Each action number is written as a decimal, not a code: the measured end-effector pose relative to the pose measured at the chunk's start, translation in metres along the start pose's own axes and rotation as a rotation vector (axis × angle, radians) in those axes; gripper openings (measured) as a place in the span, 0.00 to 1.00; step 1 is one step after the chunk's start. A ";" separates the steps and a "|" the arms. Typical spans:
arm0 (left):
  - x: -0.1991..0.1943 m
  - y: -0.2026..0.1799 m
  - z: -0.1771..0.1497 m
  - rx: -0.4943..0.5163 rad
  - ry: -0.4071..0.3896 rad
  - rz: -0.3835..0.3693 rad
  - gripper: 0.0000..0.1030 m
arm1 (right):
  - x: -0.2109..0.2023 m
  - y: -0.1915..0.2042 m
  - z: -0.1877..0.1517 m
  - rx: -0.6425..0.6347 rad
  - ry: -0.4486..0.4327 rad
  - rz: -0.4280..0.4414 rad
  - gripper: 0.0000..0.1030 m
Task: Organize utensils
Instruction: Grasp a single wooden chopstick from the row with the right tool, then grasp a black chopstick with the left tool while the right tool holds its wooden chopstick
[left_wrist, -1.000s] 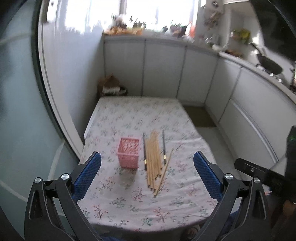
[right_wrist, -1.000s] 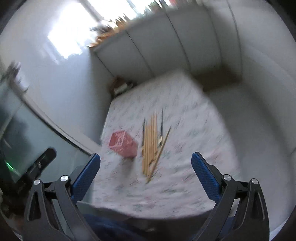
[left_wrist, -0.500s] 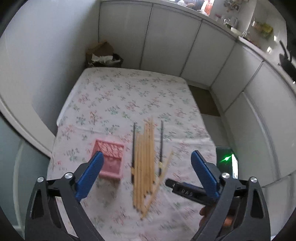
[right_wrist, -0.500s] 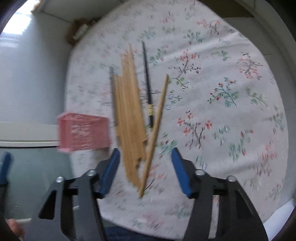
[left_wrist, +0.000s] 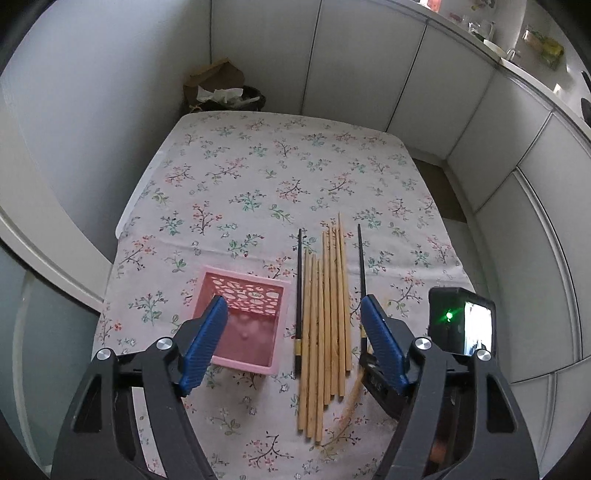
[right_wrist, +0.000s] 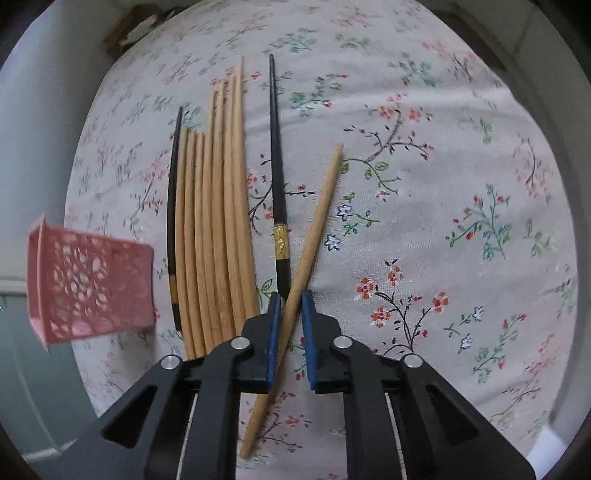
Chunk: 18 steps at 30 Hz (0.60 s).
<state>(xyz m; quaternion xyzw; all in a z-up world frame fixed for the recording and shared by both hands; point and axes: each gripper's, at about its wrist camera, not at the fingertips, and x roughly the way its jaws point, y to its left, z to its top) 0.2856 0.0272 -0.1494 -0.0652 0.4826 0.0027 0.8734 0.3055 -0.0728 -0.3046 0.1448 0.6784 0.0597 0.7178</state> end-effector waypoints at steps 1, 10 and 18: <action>0.002 0.000 0.001 0.000 0.002 -0.001 0.69 | -0.004 -0.005 0.001 0.009 -0.006 0.010 0.07; 0.016 -0.030 0.013 0.025 0.069 -0.099 0.60 | -0.097 -0.056 0.019 0.059 -0.240 0.118 0.07; 0.097 -0.095 0.023 0.177 0.240 -0.070 0.39 | -0.146 -0.106 0.018 0.090 -0.410 0.136 0.07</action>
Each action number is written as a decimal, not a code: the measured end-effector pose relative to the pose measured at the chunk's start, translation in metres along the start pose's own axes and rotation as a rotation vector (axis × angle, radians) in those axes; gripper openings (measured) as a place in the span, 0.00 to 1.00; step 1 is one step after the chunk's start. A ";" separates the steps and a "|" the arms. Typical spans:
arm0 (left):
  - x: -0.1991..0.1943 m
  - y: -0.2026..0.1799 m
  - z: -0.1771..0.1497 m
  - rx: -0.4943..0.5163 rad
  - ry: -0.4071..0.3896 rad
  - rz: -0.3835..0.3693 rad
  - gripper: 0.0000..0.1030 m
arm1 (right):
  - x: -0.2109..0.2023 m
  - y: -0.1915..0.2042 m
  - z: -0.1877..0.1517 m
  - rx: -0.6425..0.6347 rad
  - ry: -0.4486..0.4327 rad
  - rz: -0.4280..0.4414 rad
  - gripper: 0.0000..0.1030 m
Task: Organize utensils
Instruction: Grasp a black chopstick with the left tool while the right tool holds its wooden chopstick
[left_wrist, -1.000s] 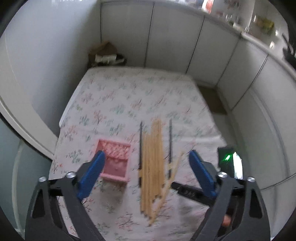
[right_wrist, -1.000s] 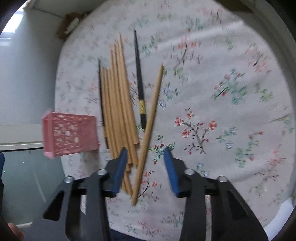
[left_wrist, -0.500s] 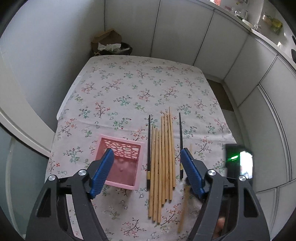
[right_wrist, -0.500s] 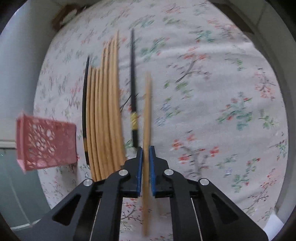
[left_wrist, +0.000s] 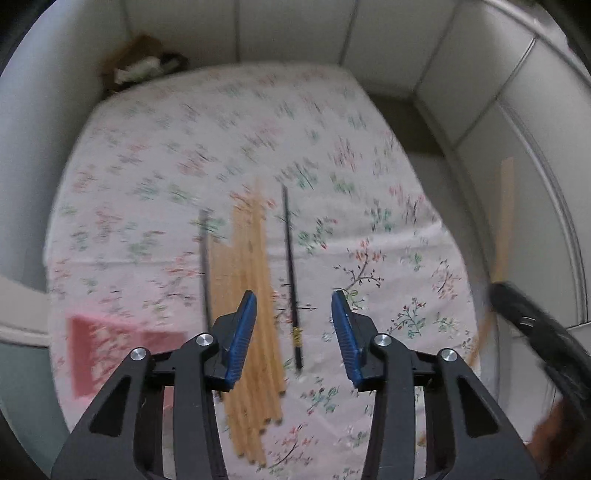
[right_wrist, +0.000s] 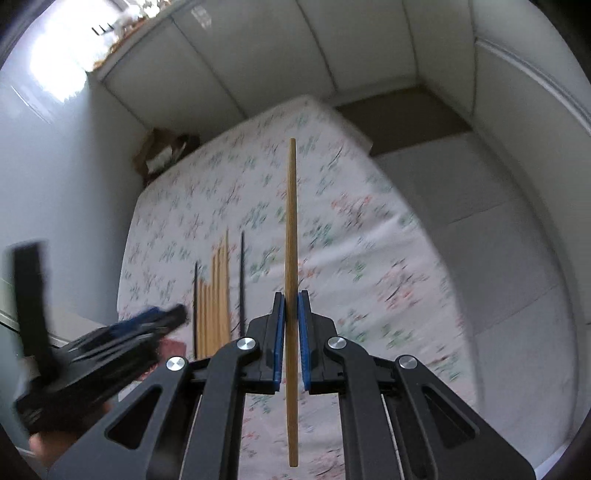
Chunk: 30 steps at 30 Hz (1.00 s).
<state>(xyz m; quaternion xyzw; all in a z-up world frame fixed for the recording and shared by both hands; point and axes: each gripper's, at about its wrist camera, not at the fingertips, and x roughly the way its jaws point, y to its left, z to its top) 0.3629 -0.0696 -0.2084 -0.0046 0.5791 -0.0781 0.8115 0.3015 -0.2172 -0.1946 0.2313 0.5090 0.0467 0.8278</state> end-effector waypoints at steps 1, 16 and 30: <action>0.015 -0.001 0.005 0.001 0.029 -0.005 0.37 | 0.002 -0.005 0.001 0.018 0.004 0.004 0.07; 0.109 -0.003 0.040 -0.003 0.135 0.060 0.26 | -0.011 -0.023 0.003 0.050 0.011 0.046 0.07; 0.008 -0.019 0.016 0.085 -0.221 -0.031 0.04 | -0.014 -0.019 0.006 0.020 -0.056 0.052 0.07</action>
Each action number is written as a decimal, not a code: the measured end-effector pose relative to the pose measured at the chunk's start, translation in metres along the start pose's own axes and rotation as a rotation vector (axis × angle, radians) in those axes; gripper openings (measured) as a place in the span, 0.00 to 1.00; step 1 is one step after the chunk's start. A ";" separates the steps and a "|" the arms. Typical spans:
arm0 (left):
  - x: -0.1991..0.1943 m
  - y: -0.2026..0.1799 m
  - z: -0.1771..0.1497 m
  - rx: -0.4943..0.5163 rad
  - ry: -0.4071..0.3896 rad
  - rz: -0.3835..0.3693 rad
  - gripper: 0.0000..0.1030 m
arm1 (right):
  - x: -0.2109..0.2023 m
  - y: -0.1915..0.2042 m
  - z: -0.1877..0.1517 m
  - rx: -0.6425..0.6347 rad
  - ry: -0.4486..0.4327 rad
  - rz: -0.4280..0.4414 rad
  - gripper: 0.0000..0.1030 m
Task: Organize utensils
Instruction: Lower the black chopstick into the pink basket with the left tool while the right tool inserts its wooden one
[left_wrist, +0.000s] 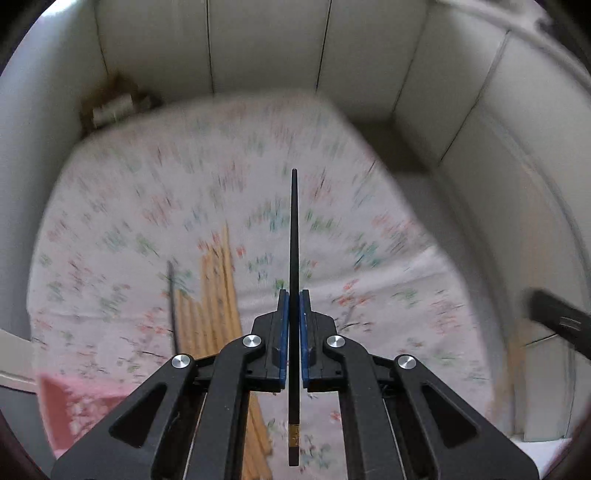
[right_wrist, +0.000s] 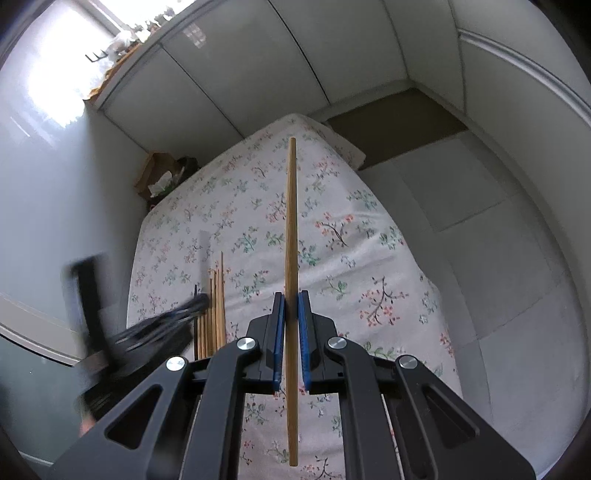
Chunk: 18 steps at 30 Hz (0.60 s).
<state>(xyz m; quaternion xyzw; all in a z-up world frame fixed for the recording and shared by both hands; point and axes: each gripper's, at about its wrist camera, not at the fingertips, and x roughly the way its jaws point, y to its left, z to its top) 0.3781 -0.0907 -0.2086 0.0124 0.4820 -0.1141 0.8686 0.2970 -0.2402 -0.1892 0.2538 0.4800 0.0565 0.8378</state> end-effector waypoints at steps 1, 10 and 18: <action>-0.024 0.005 -0.003 -0.011 -0.075 -0.023 0.04 | 0.000 0.003 0.000 -0.010 -0.008 -0.001 0.07; -0.147 0.091 -0.036 -0.181 -0.562 0.036 0.04 | -0.009 0.036 -0.008 -0.095 -0.088 0.049 0.07; -0.127 0.143 -0.052 -0.292 -0.607 0.038 0.04 | -0.013 0.091 -0.019 -0.190 -0.180 0.118 0.07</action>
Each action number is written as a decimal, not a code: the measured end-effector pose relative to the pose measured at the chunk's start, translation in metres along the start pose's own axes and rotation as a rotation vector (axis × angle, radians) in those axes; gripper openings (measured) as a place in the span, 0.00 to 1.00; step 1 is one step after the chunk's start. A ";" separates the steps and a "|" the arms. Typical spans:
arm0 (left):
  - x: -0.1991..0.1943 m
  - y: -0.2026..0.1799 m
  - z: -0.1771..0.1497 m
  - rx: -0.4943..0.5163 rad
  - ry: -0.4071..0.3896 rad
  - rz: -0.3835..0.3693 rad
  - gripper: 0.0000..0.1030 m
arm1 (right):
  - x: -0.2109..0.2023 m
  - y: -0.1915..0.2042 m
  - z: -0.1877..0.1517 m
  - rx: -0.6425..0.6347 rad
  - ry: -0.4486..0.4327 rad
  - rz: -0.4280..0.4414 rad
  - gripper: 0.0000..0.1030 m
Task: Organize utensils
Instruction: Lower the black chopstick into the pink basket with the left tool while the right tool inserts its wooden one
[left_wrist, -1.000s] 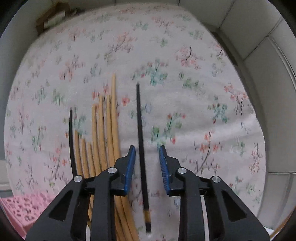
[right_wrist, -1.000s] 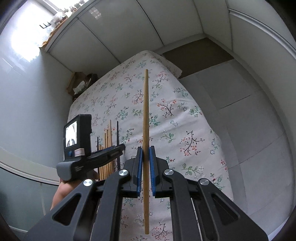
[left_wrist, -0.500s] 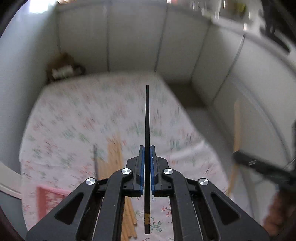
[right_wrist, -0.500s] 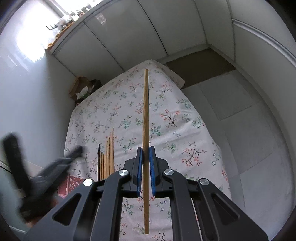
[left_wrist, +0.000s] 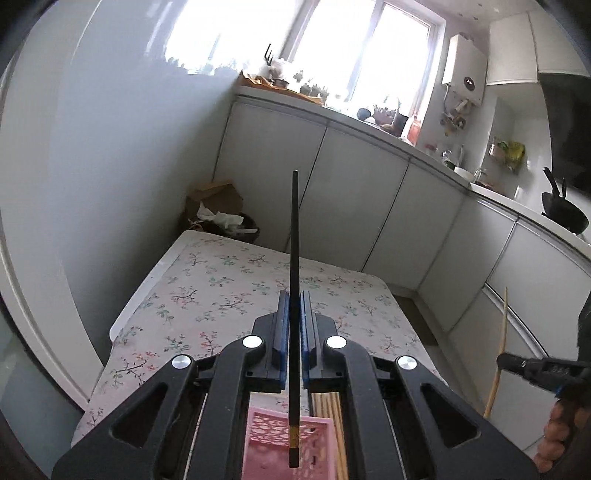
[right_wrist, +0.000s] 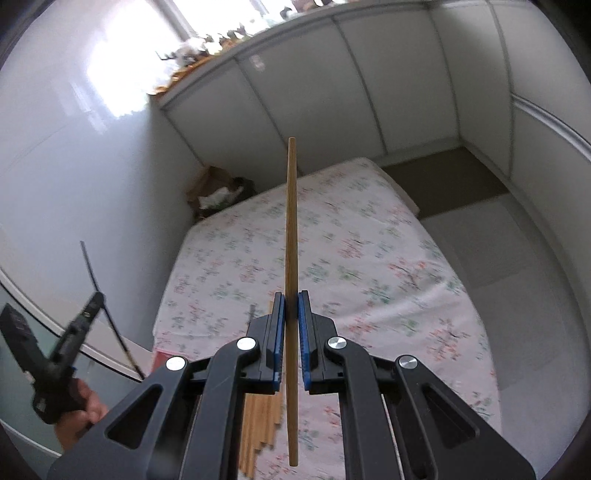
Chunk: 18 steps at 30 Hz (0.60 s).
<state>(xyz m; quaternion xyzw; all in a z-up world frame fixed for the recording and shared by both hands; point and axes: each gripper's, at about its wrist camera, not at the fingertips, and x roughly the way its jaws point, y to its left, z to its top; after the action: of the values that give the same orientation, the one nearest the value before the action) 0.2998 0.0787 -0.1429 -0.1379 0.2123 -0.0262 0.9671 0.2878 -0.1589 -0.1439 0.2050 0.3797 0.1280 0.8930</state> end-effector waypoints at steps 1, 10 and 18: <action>-0.002 0.002 -0.002 0.009 -0.008 0.004 0.04 | 0.001 0.009 -0.001 -0.020 -0.015 0.008 0.07; -0.002 0.015 -0.018 0.089 0.142 0.027 0.05 | 0.013 0.067 -0.014 -0.088 -0.096 0.116 0.07; -0.034 0.033 0.005 0.002 0.169 -0.035 0.21 | 0.021 0.102 -0.016 -0.102 -0.131 0.198 0.07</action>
<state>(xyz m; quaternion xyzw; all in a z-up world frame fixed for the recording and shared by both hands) 0.2706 0.1150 -0.1343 -0.1377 0.2909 -0.0548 0.9452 0.2827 -0.0564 -0.1202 0.2037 0.2913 0.2209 0.9082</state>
